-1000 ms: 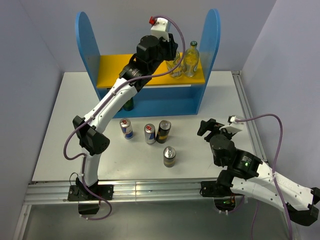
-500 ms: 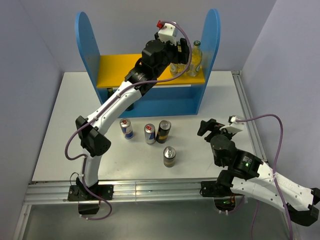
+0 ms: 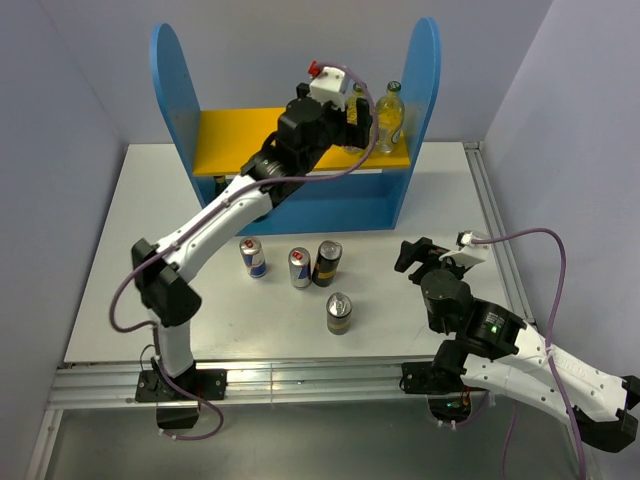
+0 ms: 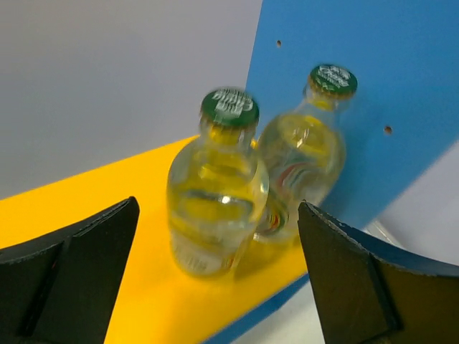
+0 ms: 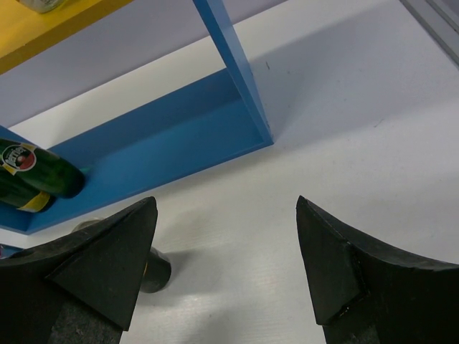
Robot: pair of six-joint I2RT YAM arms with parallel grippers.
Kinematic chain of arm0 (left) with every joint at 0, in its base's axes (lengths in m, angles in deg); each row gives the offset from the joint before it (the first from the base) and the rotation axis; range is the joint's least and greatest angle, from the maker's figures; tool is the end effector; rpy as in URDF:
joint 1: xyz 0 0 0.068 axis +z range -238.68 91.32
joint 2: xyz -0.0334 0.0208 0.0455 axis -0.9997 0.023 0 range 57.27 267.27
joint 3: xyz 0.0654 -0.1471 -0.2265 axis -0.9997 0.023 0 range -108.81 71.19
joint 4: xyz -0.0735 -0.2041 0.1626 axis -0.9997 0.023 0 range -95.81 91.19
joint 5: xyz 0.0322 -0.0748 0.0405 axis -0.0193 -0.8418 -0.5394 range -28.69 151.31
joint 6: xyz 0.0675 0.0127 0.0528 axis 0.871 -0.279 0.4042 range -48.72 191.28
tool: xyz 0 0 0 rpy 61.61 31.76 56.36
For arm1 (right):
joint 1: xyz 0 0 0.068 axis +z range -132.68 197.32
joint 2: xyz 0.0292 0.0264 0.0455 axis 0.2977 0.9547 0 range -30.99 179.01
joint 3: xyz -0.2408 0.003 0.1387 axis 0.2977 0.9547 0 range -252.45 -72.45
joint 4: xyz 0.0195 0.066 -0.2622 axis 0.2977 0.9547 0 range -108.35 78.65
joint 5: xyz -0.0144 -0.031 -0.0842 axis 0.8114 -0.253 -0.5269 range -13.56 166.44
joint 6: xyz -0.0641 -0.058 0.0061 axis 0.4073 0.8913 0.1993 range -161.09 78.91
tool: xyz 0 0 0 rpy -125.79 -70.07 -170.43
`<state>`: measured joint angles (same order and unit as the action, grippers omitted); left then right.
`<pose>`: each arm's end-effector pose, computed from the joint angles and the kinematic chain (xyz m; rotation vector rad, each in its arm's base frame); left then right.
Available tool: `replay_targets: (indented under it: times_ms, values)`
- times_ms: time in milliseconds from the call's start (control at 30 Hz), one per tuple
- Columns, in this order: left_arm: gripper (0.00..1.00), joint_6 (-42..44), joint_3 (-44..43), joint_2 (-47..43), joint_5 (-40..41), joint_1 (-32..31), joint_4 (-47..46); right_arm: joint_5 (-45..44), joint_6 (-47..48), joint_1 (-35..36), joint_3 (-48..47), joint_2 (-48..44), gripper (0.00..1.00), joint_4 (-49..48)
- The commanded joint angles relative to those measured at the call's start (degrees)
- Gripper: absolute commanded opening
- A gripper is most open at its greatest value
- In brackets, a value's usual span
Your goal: Place and organize the beverage onto the shelf
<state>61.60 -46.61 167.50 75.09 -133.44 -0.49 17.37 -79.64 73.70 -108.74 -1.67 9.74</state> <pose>0.3726 -0.3438 0.4650 0.2812 1.5348 -0.5699 0.1306 0.0778 0.2950 0.3757 1.7208 0.2007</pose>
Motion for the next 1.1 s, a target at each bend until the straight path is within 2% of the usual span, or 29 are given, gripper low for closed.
replay_targets:
  times_ms: [0, 133, 233, 300, 333, 367, 400, 467, 533, 600, 667, 733, 800, 933, 1067]
  values:
    - [0.99, 2.3, 7.2, -12.6, 4.1, -1.3, -4.4, -1.0, -0.7, 0.3, 0.3, -0.3, 0.85, -1.8]
    - [0.99, 2.3, 16.7, -21.1, 7.0, -1.8, -4.8, -1.0, -0.7, 0.3, 0.3, -0.1, 0.85, -1.9]
    - [0.99, 0.5, 22.6, -27.8, 10.8, -2.5, -0.8, -1.2, -0.8, 0.2, 0.1, 0.5, 0.85, -1.6]
    - [0.99, -0.2, 30.0, -34.1, 14.3, -4.1, 0.3, -1.2, -1.0, 0.3, 0.1, 0.5, 0.85, -1.5]
    - [0.99, -0.8, 33.2, -36.5, 20.8, -4.9, 0.6, -1.2, -1.0, 0.3, 0.2, 0.5, 0.85, -1.6]
    - [0.99, -1.1, 41.5, -41.8, 24.8, -7.6, -1.3, -1.1, -0.7, 0.3, 0.2, 0.5, 0.85, -1.6]
    - [0.99, -1.7, 46.3, -44.6, 29.2, -9.1, -2.6, -1.0, -0.7, 0.2, 0.3, 0.5, 0.85, -2.0]
    - [0.99, -6.8, 58.1, -52.0, 36.4, -13.0, -3.0, -0.6, -0.2, 0.2, 0.3, 0.7, 0.85, -2.3]
    - [0.99, -16.1, 64.4, -55.9, 41.3, -14.6, -0.2, -0.3, 0.0, 0.2, 0.3, 1.3, 0.86, -2.8]
    - [0.99, -25.0, 72.9, -60.8, 43.8, -16.8, 3.0, 0.4, 0.3, 0.2, -0.2, 2.5, 0.88, -2.4]
    - [0.99, -28.9, 81.1, -64.9, 47.0, -20.4, 2.9, 1.0, 0.4, 0.2, -0.5, 3.0, 0.91, -2.3]
    - [0.99, -35.6, 85.8, -66.9, 50.2, -24.9, 5.1, 1.1, 0.3, 0.3, -0.6, 3.5, 0.92, -1.9]
    - [0.99, -43.4, 87.2, -67.6, 53.2, -26.7, 10.0, 0.8, 0.0, 0.3, -0.6, 3.6, 0.93, -1.6]
    - [0.99, -45.5, 90.1, -64.0, 52.4, -26.9, 8.2, 0.2, 0.0, 0.2, -0.6, 3.6, 0.93, -1.6]
    - [0.99, -45.4, 91.7, -55.5, 53.4, -26.8, 3.2, -0.1, -0.5, 0.3, -0.7, 4.0, 0.93, -1.0]
